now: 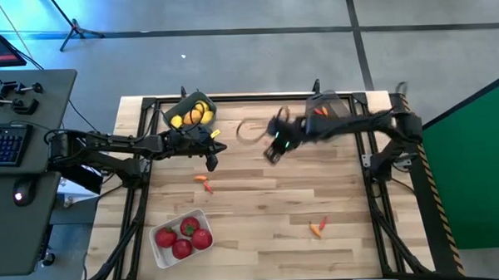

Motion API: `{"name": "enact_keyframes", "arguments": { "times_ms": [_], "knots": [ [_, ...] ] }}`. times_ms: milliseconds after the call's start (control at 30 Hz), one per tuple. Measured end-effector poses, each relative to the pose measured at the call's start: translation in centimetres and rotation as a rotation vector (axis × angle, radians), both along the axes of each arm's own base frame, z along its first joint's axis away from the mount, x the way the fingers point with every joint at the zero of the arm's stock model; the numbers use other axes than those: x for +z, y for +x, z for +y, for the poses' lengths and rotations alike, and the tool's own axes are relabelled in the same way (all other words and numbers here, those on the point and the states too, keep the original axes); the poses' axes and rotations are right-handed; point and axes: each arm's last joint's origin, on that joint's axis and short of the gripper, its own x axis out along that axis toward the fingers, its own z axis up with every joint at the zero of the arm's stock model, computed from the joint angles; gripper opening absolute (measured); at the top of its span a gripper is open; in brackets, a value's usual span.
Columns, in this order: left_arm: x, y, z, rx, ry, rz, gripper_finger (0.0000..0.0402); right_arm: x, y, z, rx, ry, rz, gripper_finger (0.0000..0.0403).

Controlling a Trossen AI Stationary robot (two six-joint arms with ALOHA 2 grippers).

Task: Sort produce into baskets
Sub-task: Put the orange chili pepper into the black bin

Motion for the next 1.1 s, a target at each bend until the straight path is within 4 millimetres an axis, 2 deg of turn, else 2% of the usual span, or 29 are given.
{"name": "enact_keyframes", "arguments": {
  "times_ms": [133,300,500,633,867,1000,1100],
  "knots": [
    [0.0,0.0,0.0,0.002,-0.003,-0.001,0.0000,2.3,-3.4,-4.3,-0.122,-0.031,0.033,0.0002],
    [0.0,0.0,0.0,0.011,-0.016,-0.003,0.0000,4.1,-8.2,-8.7,-0.287,-0.070,0.120,0.0002],
    [0.0,0.0,0.1,0.060,-0.023,-0.007,0.0000,3.7,-12.7,-12.3,-0.424,-0.024,0.241,0.0002],
    [0.0,-0.1,0.2,0.092,-0.028,-0.010,0.0000,1.6,-14.9,-13.4,-0.485,0.051,0.292,0.0002],
    [0.0,-0.1,0.3,0.138,-0.009,-0.009,0.0000,-3.5,-17.8,-13.5,-0.535,0.159,0.329,0.0002],
    [0.0,-0.1,0.3,0.140,-0.008,-0.009,0.0000,-4.8,-18.4,-13.4,-0.550,0.163,0.331,0.0012],
    [0.0,-0.1,0.3,0.140,-0.009,-0.009,0.0000,-4.9,-18.5,-13.4,-0.526,0.156,0.339,0.0046]
  ]
}}
